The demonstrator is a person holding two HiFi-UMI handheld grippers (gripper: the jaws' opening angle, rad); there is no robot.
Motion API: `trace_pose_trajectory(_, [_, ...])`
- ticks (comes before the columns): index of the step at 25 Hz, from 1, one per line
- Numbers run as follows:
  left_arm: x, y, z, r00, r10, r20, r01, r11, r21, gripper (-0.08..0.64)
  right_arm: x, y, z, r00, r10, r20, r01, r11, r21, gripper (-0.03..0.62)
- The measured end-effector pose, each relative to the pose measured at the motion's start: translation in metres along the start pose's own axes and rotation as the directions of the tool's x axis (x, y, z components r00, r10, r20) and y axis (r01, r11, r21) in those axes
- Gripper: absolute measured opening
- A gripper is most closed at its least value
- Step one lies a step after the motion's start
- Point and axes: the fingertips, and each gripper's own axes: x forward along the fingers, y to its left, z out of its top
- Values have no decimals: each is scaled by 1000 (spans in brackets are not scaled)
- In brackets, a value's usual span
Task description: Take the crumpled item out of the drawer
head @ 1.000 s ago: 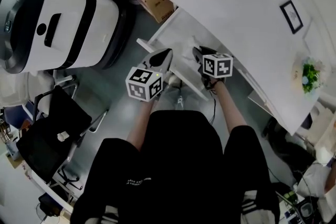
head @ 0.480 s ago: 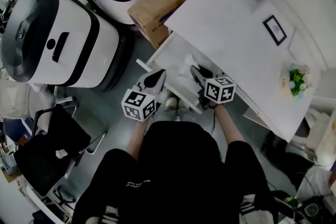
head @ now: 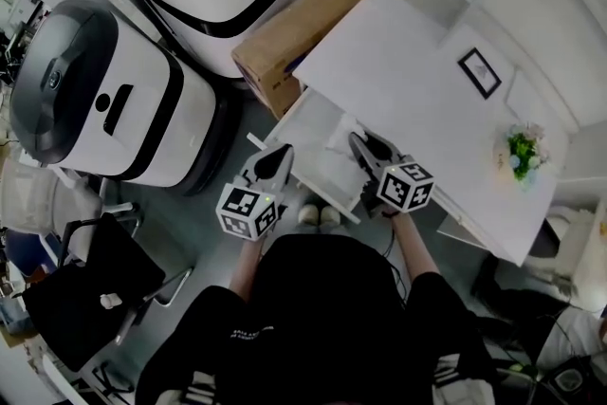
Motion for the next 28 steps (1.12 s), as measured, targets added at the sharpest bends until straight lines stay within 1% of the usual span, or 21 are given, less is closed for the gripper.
trace_pose_trajectory(6, [-11,0,22,999,20,40,-22,997,69,-3,-11,14,30,996,22,91,-21,1000,-11,57])
trace_pose_trajectory(10, [-20,3,40,996,44,78,-51,995,91,-3,-21,24,54,987,29,156,-22,999,-42,57])
trace_pose_trajectory(12, [-23,5,49,993,58,100,-67,993,99,-3,-26,31,67,979,36,198,-19,996,-87,57])
trace_pose_trajectory(15, [-26,5,61,989,68,131,-83,990,113,-3,-32,38,82,966,42,253,5,983,-183,57])
trace_pose_trajectory(22, [-36,7,85,977,97,192,-125,982,139,-3,-42,52,98,949,66,309,15,967,-253,57])
trace_pose_trajectory(28, [-45,15,99,961,133,241,-172,974,149,-3,-52,54,108,936,73,345,32,957,-289,57])
